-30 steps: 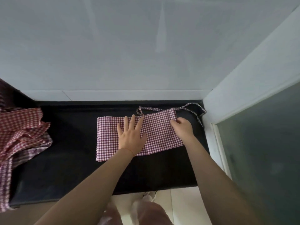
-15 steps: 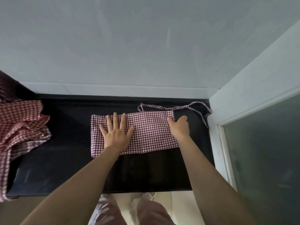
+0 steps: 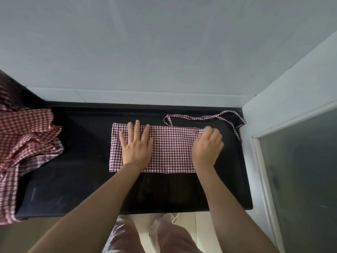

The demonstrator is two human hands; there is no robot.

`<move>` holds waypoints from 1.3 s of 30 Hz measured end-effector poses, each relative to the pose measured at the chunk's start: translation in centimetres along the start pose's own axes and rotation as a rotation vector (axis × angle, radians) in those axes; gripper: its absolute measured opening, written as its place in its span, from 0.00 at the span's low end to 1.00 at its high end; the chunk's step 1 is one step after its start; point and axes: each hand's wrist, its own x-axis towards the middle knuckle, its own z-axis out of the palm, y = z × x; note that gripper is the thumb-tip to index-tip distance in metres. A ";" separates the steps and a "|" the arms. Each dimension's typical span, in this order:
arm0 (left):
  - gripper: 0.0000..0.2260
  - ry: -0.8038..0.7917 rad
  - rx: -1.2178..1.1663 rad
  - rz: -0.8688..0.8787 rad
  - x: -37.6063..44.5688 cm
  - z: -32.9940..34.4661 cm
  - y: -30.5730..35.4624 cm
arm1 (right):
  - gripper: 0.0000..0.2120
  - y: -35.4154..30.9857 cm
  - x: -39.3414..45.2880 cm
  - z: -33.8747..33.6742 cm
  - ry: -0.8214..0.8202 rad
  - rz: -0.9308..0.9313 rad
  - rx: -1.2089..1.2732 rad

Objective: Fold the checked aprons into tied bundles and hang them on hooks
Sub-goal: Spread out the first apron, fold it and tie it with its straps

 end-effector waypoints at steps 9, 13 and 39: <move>0.28 -0.022 0.059 0.136 -0.7 2.3 -2.7 | 0.28 -0.5 -4.4 3.6 -0.489 -0.403 0.028; 0.28 0.001 0.020 0.025 -0.9 2.6 -3.9 | 0.31 1.5 -3.8 3.7 -0.484 -0.326 -0.007; 0.48 -0.308 0.228 0.317 -5.9 0.2 4.7 | 0.40 4.1 -0.8 -6.3 -0.958 0.320 0.643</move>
